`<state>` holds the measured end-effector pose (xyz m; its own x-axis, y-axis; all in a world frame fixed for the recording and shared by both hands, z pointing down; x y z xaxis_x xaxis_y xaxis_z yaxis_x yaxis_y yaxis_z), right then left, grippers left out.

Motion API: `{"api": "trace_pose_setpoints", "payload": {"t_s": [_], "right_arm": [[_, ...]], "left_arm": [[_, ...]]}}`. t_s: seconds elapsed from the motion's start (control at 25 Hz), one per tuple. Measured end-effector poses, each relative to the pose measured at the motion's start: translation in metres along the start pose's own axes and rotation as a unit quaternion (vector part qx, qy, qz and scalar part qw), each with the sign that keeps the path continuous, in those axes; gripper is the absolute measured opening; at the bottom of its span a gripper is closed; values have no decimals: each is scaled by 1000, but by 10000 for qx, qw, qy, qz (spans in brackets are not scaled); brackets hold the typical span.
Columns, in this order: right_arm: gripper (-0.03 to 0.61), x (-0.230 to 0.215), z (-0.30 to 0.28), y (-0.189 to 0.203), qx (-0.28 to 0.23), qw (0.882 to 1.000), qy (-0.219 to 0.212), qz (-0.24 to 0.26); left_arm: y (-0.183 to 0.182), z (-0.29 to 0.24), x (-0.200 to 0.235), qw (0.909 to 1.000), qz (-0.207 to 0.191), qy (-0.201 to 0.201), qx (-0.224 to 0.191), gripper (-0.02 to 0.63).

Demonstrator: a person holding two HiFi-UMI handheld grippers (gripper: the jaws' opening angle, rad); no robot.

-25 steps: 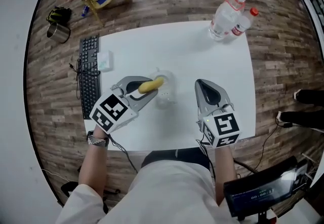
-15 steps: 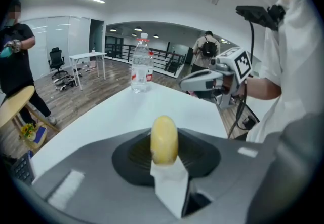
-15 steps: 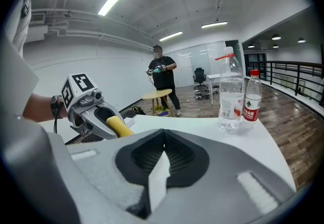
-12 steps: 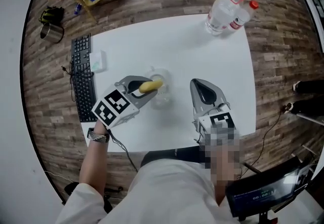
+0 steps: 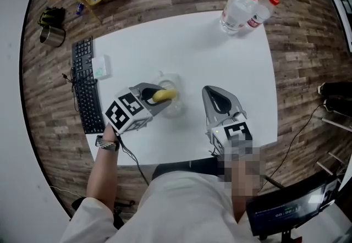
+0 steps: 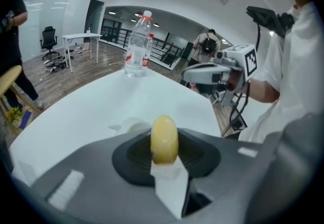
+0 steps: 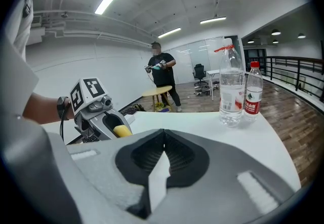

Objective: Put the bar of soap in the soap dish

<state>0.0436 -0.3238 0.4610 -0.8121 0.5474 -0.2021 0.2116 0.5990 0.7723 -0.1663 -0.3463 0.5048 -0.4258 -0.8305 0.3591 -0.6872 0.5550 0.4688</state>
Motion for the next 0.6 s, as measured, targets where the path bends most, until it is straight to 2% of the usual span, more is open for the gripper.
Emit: {"api": "trace_pose_setpoints", "payload": {"t_s": [0.6], "right_arm": [[3, -14, -5, 3, 137, 9998, -67, -93]], "left_arm": [[-2, -21, 6, 9972, 288, 457, 508, 124]]}}
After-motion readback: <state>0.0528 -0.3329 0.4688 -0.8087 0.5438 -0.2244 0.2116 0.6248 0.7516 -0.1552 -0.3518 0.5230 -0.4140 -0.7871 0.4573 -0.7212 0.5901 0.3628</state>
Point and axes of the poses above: the fingertips, and each gripper's own axes: z backward along the fingers, x to its left, y out of its underside, the point moved 9 cm from there along z, backward along the fingers, and after that the axes turned 9 degrees about x, right-handed, at the moved point
